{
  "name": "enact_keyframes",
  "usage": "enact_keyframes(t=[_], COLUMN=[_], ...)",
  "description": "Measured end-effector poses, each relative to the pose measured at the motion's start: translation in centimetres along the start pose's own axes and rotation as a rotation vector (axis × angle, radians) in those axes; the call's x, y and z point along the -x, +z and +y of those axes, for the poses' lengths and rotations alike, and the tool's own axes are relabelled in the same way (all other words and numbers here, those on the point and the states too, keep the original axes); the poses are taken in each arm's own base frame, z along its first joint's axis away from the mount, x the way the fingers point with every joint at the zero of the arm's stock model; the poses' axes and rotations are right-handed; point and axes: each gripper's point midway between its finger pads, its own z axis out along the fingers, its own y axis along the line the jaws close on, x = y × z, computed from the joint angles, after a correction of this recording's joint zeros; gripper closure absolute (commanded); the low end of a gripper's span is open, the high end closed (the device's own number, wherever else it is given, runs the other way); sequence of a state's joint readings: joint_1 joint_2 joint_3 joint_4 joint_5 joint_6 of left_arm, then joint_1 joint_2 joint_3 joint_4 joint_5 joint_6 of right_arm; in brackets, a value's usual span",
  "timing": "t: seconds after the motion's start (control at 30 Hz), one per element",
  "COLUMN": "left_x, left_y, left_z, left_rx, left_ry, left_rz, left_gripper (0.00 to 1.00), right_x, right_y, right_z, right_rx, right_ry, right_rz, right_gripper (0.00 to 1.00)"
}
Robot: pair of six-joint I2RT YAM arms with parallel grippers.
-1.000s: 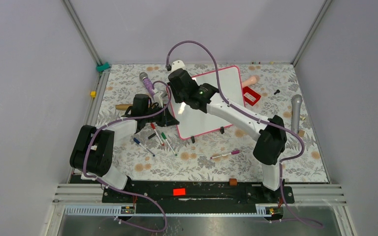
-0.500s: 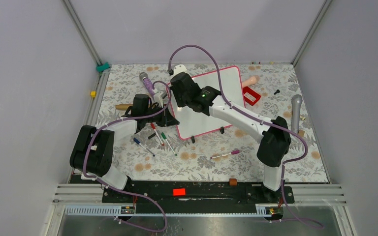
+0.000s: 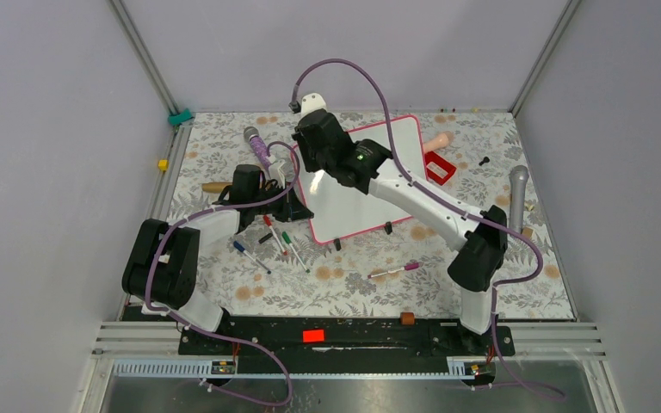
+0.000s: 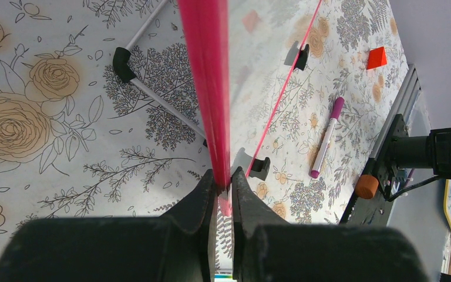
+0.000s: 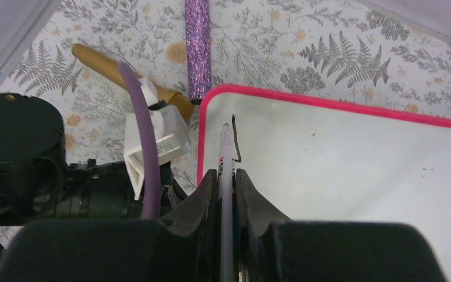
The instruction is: Write a sentence on the whiteboard
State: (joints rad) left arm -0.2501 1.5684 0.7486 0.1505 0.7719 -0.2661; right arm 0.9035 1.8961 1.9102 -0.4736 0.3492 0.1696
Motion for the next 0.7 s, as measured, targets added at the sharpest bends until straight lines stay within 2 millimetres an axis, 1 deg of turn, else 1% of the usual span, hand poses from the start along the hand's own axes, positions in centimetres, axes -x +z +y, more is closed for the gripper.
enact_keyframes(t=[0.13,0.2,0.3,0.43,0.53,0.7], left_x=[0.0,0.0,0.0,0.0,0.0,0.0], left_y=[0.0,0.0,0.0,0.0,0.0,0.0], left_z=[0.0,0.0,0.0,0.0,0.0,0.0], left_rx=[0.000,0.000,0.000,0.000,0.000,0.000], left_ry=[0.000,0.000,0.000,0.000,0.000,0.000], left_rz=[0.000,0.000,0.000,0.000,0.000,0.000], left_gripper=[1.00,1.00,1.00,1.00,1.00,1.00], right_x=[1.9,2.1,1.7,0.2,-0.4,-0.5], right_y=[-0.2,0.1,1.0,2.1,2.3,2.3], right_z=[0.2,0.3,0.4,0.4,0.2,0.0], right_rx=[0.001,-0.001,-0.006,-0.020,-0.031,-0.044], right_ry=[0.001,-0.002,-0.012,-0.033,-0.043,-0.050], right_rz=[-0.036,-0.040,-0.026,0.013,0.033,0.034], right_gripper=[1.00,1.00,1.00,1.00,1.00,1.00])
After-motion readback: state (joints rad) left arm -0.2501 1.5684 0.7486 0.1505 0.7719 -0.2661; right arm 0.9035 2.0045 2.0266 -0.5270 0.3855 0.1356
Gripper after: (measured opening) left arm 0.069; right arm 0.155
